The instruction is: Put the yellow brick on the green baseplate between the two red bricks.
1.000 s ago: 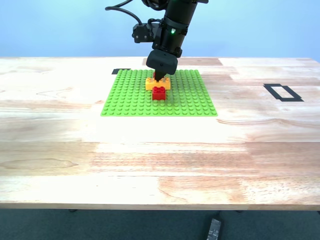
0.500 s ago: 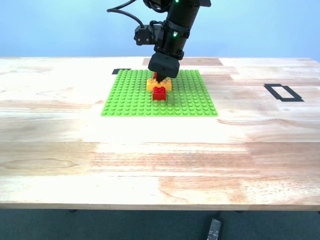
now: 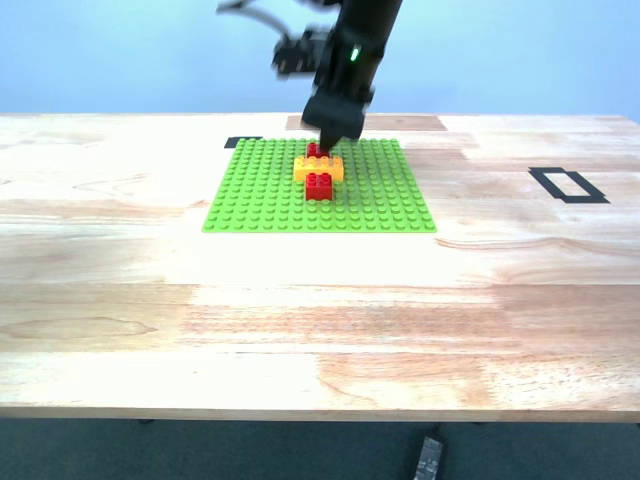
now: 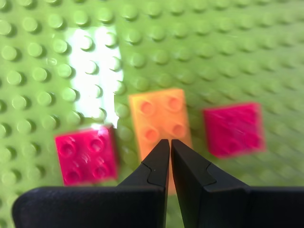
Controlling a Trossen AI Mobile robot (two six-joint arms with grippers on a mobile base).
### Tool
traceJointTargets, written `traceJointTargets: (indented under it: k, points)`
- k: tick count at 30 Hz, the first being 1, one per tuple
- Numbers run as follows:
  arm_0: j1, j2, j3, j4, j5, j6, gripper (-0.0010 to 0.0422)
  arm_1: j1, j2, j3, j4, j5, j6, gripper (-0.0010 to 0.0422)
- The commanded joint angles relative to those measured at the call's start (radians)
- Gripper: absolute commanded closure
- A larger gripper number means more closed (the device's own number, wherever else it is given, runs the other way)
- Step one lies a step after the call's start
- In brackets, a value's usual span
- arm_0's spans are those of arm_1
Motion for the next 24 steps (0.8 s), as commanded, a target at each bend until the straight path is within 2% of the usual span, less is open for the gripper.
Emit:
traceJointTargets:
  k: [1, 4, 9, 12, 16, 24]
  points:
    - [0.000, 0.000, 0.000, 0.010, 0.000, 0.000, 0.0412, -0.012, -0.089, 0.011, 0.038, -0.018, 0.008, 0.0405]
    - [0.000, 0.000, 0.000, 0.018, -0.005, 0.000, 0.0412, -0.034, -0.185, -0.022, 0.057, -0.003, 0.024, 0.0405]
    - [0.000, -0.006, 0.000, 0.050, -0.109, -0.001, 0.0413, -0.084, -0.388, -0.126, 0.113, -0.002, 0.070, 0.0414]
    - [0.000, -0.016, 0.000, 0.116, -0.130, -0.003, 0.0413, -0.113, -0.533, -0.217, 0.175, -0.002, 0.102, 0.0413]
    - [0.001, -0.020, 0.000, 0.248, -0.135, -0.040, 0.0413, -0.163, -0.734, -0.367, 0.279, -0.002, 0.161, 0.0413]
    - [0.000, -0.036, -0.005, 0.365, -0.264, -0.060, 0.0412, -0.264, -1.156, -0.762, 0.514, 0.002, 0.347, 0.0413]
